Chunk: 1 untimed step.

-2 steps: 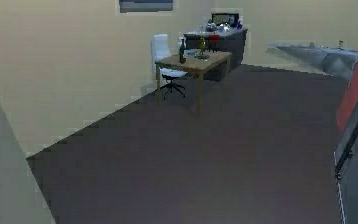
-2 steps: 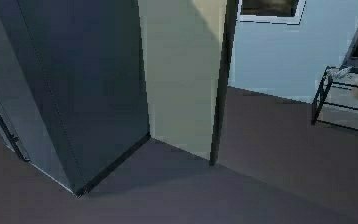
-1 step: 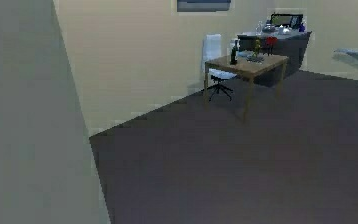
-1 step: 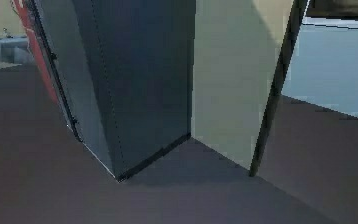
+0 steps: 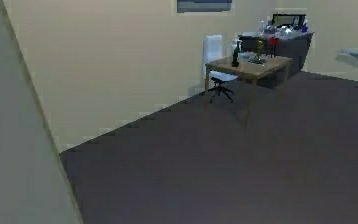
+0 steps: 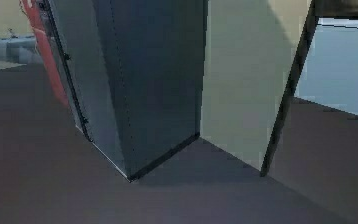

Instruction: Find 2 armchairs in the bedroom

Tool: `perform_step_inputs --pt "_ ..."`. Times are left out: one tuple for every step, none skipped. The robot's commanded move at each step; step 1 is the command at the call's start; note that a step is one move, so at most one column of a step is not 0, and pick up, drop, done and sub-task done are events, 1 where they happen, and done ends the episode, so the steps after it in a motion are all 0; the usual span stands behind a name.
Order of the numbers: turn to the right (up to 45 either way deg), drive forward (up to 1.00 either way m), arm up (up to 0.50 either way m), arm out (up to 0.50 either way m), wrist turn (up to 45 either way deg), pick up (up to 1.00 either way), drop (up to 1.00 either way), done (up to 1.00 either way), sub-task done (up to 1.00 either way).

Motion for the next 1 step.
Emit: perform_step_inputs --pt "3.0 0.0 0.0 0.0 0.0 0.0 0.0 0.0 0.0"
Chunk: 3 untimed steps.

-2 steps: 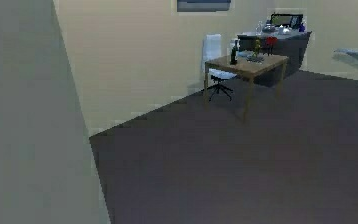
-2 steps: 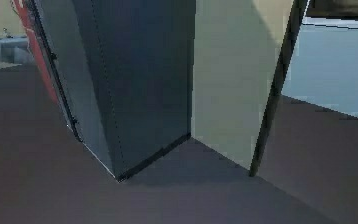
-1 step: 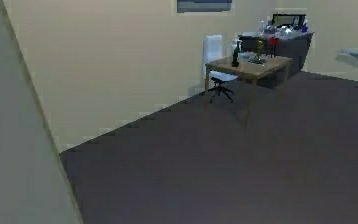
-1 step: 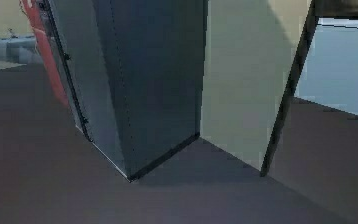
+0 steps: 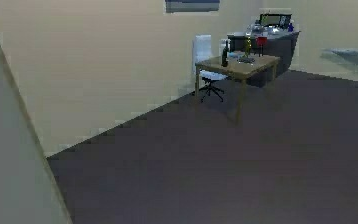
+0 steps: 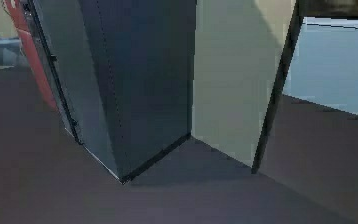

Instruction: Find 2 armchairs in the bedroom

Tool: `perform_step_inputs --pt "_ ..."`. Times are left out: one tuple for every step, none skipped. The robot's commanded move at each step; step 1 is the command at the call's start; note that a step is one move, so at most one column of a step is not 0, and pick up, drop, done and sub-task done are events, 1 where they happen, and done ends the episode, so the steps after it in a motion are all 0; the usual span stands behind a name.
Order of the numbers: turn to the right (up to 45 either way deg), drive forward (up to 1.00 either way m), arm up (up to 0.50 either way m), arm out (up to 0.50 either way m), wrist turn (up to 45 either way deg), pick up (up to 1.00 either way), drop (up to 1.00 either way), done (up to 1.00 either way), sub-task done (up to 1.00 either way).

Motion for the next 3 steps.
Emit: perform_step_inputs --pt "45.0 0.0 0.0 0.0 0.0 0.0 0.0 0.0 0.0" --pt "45.0 0.0 0.0 0.0 0.0 0.0 0.0 0.0 0.0" --pt "21.0 0.0 0.0 0.0 0.0 0.0 0.0 0.0 0.0"
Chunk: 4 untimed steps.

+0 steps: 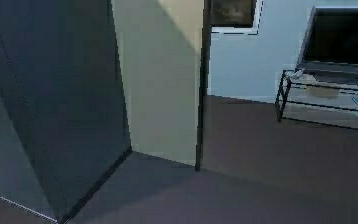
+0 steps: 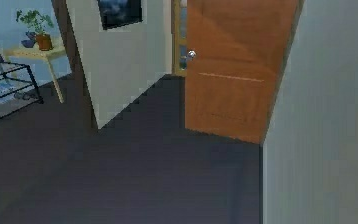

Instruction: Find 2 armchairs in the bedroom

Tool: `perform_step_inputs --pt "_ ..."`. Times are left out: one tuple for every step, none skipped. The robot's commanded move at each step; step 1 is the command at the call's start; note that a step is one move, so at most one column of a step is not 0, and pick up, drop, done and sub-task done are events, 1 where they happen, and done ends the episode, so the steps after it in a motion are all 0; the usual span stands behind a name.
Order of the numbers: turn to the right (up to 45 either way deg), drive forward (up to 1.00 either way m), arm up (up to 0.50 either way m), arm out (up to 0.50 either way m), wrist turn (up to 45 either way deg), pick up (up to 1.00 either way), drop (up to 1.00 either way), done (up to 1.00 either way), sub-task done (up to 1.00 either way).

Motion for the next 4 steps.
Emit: perform_step_inputs --pt "0.0 0.1 0.0 0.0 0.0 0.0 0.0 0.0 0.0" --pt "-45.0 0.0 0.0 0.0 0.0 0.0 0.0 0.0 0.0" --pt "-42.0 0.0 0.0 0.0 0.0 0.0 0.0 0.0 0.0" --pt "0.0 0.75 0.0 0.0 0.0 0.0 0.0 0.0 0.0"
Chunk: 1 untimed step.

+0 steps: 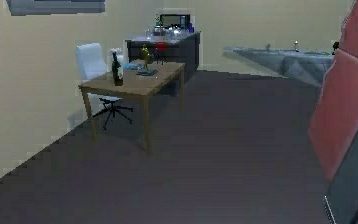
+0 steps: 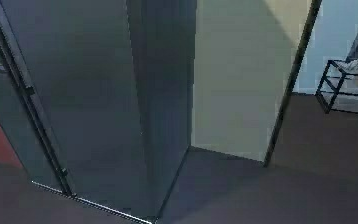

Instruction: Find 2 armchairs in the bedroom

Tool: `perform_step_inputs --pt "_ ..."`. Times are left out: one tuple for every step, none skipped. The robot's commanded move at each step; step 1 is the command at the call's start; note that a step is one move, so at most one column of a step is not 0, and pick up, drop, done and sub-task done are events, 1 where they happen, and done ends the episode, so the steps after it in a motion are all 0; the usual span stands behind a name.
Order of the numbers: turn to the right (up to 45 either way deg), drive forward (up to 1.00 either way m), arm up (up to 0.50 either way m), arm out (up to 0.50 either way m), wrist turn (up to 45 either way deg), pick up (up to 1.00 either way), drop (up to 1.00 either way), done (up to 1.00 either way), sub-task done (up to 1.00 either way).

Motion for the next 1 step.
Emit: perform_step_inputs --pt "-45.0 0.0 0.0 0.0 0.0 0.0 0.0 0.0 0.0"
